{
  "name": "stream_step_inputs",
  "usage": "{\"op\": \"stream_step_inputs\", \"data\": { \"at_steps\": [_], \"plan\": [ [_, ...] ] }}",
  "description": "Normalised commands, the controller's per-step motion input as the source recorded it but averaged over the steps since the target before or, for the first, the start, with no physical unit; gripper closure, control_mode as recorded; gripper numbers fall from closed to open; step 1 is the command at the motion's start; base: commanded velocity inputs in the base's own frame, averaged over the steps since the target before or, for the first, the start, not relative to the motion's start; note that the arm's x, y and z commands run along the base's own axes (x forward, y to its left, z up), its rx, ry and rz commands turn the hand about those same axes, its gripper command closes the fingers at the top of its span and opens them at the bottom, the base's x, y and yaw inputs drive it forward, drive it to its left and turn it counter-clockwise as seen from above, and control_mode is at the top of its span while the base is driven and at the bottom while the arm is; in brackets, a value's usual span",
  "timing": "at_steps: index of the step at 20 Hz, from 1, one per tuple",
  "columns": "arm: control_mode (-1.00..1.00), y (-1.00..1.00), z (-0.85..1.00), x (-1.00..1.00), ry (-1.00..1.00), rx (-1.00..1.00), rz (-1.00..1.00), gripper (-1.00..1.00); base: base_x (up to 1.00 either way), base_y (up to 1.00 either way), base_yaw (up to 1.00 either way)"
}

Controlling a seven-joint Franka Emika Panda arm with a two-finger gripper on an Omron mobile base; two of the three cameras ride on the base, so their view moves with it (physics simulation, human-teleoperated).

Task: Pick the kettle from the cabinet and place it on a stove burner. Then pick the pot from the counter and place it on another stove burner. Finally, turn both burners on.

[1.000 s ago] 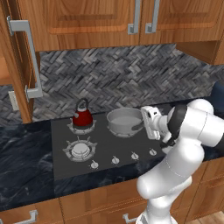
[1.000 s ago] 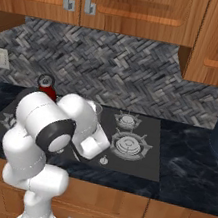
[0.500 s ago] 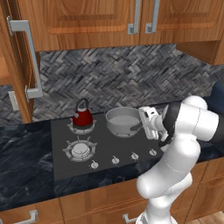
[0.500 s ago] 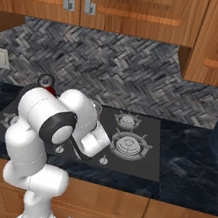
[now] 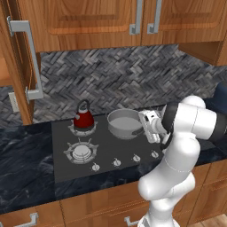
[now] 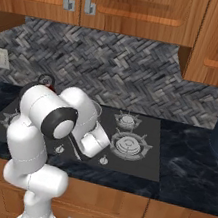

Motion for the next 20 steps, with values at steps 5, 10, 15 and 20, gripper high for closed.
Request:
{"op": "stream_step_inputs", "data": {
  "at_steps": [5,10,15,20],
  "plan": [
    [-1.00,-0.03,-0.04,-0.02,0.00,0.06,0.05,-1.00,0.00,0.00,0.00],
    [-1.00,-0.06,0.00,-0.21,0.00,0.03,0.03,-1.00,0.00,0.00,0.00],
    [-1.00,-0.06,0.00,-0.24,-0.01,0.01,0.04,-1.00,0.00,0.00,0.00],
    [-1.00,-0.03,0.02,-0.26,-0.05,0.00,0.03,-1.00,0.00,0.00,0.00]
  ]
}}
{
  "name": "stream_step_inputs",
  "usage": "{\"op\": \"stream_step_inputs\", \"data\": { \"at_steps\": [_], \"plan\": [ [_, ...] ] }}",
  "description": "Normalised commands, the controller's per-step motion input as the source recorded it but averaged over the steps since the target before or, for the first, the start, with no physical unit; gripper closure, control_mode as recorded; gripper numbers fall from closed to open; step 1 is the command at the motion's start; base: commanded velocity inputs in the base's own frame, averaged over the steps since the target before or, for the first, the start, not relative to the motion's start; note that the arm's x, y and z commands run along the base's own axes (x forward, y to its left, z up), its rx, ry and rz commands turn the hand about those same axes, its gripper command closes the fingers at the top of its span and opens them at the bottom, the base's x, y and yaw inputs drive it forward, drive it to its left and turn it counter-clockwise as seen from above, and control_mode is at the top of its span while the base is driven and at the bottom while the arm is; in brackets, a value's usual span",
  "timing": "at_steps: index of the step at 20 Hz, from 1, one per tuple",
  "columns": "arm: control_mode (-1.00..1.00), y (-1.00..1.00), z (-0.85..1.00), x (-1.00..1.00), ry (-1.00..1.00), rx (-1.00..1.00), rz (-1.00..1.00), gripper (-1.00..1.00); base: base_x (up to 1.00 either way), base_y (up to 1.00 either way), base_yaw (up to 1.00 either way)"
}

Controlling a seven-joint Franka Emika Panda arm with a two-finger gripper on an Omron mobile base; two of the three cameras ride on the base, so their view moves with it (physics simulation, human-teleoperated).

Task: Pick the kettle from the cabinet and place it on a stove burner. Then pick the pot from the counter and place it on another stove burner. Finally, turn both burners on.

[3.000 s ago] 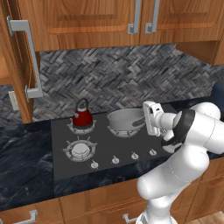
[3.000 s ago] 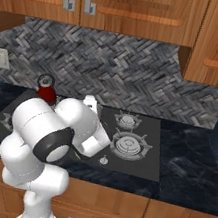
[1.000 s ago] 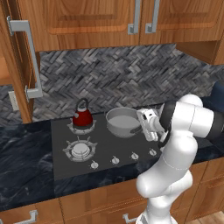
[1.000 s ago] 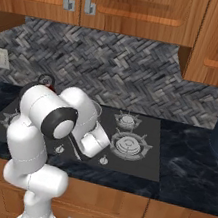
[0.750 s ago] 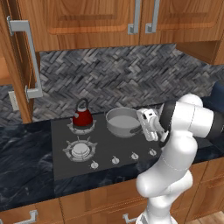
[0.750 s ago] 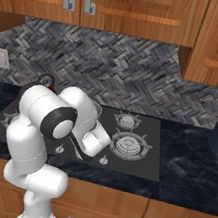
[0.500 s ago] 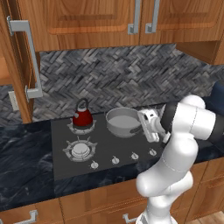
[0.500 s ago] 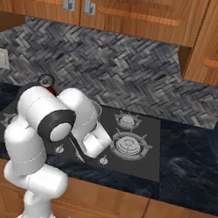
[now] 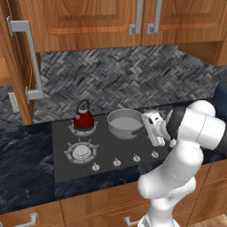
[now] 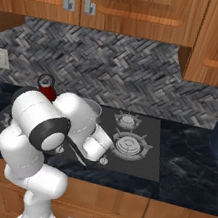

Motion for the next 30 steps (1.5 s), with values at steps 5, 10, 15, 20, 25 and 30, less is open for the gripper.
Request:
{"op": "stream_step_inputs", "data": {
  "at_steps": [5,10,15,20,25,30],
  "plan": [
    [-1.00,-0.01,0.17,-0.38,-0.09,0.00,0.01,-1.00,0.00,0.00,0.00],
    [-1.00,0.00,0.44,-0.43,-0.08,0.00,0.00,-1.00,0.00,0.00,0.00],
    [-1.00,0.00,0.72,-0.39,0.00,-0.02,0.01,-1.00,0.00,0.00,0.00],
    [-1.00,0.00,0.86,-0.33,0.01,-0.06,0.03,-1.00,0.00,0.00,0.00],
    [-1.00,0.00,0.91,-0.36,0.07,-0.10,0.05,-1.00,0.00,0.00,0.00],
    [-1.00,0.00,0.86,-0.44,0.13,-0.09,0.06,-1.00,0.00,0.00,0.00]
  ]
}}
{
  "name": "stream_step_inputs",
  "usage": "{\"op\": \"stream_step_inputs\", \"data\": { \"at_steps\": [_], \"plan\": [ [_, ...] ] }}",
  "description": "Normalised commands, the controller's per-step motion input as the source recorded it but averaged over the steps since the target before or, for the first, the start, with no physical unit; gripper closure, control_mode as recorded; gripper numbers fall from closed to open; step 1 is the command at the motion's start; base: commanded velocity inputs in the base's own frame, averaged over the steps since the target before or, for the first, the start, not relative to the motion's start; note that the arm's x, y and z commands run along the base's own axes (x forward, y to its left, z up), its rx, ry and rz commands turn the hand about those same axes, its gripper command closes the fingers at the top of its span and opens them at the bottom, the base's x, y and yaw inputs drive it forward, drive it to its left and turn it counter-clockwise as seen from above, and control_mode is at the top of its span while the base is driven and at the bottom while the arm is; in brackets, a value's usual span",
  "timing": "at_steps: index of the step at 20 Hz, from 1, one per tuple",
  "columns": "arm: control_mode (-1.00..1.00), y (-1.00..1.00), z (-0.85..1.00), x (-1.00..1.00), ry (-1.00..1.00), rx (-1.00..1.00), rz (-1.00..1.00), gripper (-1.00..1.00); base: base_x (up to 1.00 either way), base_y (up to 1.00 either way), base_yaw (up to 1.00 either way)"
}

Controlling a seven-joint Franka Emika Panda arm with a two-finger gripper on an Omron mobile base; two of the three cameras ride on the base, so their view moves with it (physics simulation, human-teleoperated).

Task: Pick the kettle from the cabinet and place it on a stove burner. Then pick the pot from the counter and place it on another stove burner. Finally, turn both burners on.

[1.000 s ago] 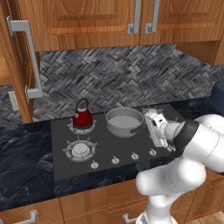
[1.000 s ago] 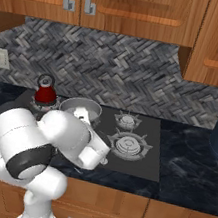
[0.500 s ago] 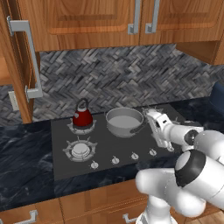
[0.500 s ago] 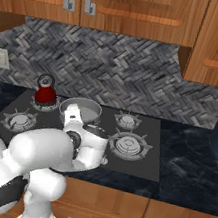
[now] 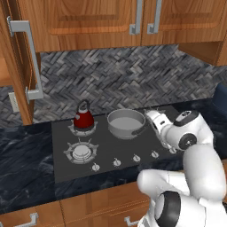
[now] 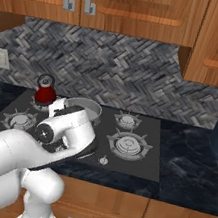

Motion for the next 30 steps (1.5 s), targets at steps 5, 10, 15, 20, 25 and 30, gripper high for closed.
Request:
{"op": "stream_step_inputs", "data": {
  "at_steps": [5,10,15,20,25,30],
  "plan": [
    [-1.00,0.00,0.92,-0.47,0.13,-0.09,0.07,-1.00,0.00,0.00,0.00],
    [-1.00,0.00,0.94,-0.40,0.17,-0.08,0.11,-1.00,0.00,0.00,0.00],
    [-1.00,-0.02,0.63,-0.11,0.29,-0.10,0.09,-1.00,0.00,0.00,0.00],
    [-1.00,0.00,0.73,-0.26,0.36,-0.04,0.06,-1.00,0.00,0.00,0.00],
    [-1.00,0.03,0.90,-0.42,0.43,-0.05,0.09,-1.00,0.00,0.00,0.00],
    [-1.00,0.27,0.96,-0.55,0.42,-0.11,0.14,-1.00,0.00,0.00,0.00]
  ]
}}
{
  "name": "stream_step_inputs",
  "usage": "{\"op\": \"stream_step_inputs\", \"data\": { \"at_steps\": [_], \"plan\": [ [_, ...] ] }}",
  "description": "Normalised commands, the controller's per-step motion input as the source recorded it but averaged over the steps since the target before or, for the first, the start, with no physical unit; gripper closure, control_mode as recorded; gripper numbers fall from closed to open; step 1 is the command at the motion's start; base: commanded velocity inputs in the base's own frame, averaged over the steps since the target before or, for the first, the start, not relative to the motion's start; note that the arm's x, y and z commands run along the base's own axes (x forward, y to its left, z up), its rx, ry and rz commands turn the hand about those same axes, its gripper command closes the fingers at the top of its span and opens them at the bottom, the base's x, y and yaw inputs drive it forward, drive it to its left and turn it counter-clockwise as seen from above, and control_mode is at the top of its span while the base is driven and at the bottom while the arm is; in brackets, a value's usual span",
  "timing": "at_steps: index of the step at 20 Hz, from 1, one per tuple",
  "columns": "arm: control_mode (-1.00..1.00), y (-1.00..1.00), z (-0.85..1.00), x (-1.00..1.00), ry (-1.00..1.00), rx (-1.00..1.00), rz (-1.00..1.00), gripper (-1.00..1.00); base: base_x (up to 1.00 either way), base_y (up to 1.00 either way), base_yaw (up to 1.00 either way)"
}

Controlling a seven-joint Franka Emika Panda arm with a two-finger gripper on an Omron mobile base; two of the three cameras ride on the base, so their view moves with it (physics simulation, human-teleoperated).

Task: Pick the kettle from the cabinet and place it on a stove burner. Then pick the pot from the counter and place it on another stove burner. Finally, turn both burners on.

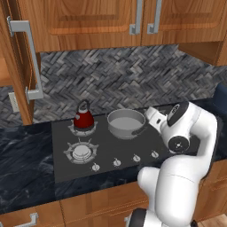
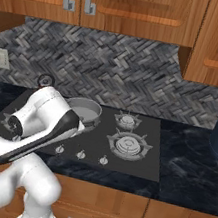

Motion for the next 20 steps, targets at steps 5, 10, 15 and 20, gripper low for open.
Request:
{"op": "stream_step_inputs", "data": {
  "at_steps": [5,10,15,20],
  "plan": [
    [-1.00,0.34,0.94,-0.57,0.43,-0.11,0.17,-1.00,0.00,0.00,0.00],
    [-1.00,0.35,0.83,-0.55,0.29,-0.06,0.18,-1.00,0.00,0.00,0.00],
    [-1.00,0.45,0.74,-0.69,-0.04,0.16,0.05,-1.00,0.00,0.00,0.00],
    [-1.00,-0.07,0.49,-0.77,-0.19,0.67,-0.14,-1.00,0.00,0.00,0.00]
  ]
}}
